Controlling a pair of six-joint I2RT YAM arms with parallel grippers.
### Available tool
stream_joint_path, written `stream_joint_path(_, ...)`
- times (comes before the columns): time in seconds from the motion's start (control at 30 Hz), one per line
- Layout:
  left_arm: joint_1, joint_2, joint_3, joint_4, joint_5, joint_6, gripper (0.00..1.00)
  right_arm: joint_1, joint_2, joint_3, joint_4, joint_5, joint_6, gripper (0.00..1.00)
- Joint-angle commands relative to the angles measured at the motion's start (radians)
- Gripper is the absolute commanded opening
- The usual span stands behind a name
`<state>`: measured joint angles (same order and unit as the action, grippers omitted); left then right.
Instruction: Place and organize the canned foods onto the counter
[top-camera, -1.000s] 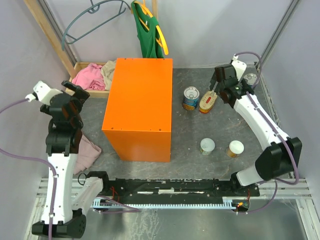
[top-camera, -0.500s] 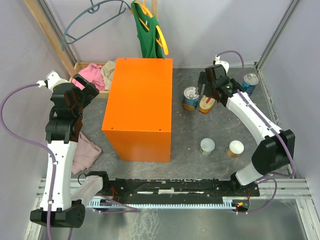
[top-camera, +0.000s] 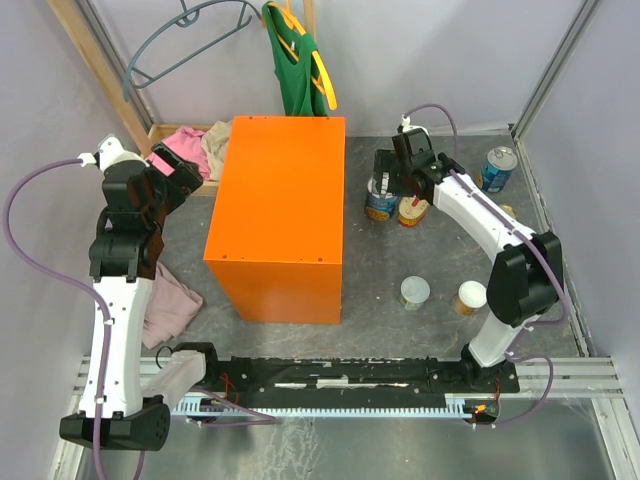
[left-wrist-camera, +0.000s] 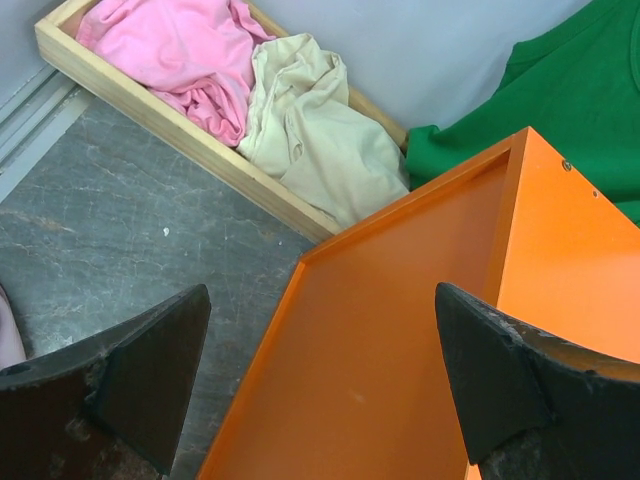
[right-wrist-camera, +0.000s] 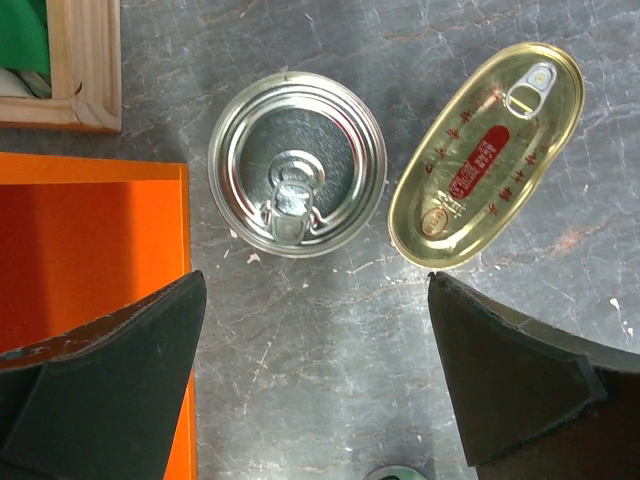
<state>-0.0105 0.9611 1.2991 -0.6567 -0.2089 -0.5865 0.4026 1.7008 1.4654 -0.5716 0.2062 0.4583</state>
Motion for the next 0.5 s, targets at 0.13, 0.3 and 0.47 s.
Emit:
stream_joint_path(0.13, 0.003, 0.013, 0.061, 0.018, 0.042, 0.041, 1.0, 0.017, 0.069, 0.096, 0.045, -0.03, -0.054, 1.0)
stream_joint_path(0.3, 0.004, 0.012, 0.066, 0.019, 0.033, 0.047, 1.0, 0.017, 0.109, 0.126, 0.039, -0.022, -0.082, 1.0)
stream_joint_path(0.47, 0.004, 0.016, 0.068, 0.021, 0.034, 0.05, 1.0, 0.017, 0.155, 0.175, 0.01, -0.015, -0.106, 1.0)
